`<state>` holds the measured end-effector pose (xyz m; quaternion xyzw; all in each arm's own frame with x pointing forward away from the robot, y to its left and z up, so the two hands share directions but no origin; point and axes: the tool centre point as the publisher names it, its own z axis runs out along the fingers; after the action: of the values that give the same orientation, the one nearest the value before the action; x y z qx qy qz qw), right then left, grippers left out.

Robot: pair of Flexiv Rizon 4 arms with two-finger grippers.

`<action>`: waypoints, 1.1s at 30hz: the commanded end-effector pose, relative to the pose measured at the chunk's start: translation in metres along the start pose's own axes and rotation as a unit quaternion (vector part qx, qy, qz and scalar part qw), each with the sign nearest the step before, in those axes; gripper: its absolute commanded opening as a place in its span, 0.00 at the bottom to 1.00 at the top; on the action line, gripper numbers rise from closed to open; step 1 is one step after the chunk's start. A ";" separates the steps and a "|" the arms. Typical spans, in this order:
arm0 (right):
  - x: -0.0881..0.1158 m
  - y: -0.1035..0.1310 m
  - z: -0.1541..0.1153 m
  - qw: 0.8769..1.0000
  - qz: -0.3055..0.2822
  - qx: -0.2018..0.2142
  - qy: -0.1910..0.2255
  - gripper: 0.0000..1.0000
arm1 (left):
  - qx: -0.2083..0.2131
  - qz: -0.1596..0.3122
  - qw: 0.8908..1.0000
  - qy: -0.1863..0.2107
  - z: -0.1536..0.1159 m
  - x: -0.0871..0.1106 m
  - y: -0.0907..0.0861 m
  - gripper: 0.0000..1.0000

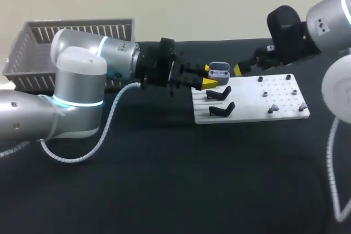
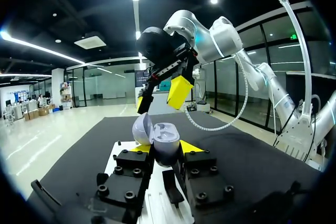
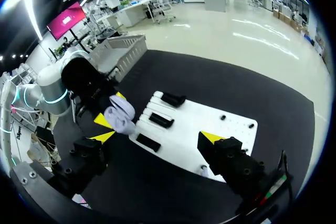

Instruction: Pick up each earbud case from the left stands, insert the matching earbuds, close the lid, and place the case in the box.

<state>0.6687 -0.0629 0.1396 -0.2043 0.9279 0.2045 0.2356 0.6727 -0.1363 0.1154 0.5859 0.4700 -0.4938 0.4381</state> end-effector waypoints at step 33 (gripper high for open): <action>0.116 -0.113 -0.007 0.958 0.052 0.211 0.189 0.98 | -0.001 0.001 1.000 -0.001 0.000 0.001 0.000 0.00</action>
<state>0.6216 -0.1965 0.0621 -0.1400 0.9867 -0.0172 0.0807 0.6727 -0.1363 0.1154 0.5859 0.4701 -0.4939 0.4381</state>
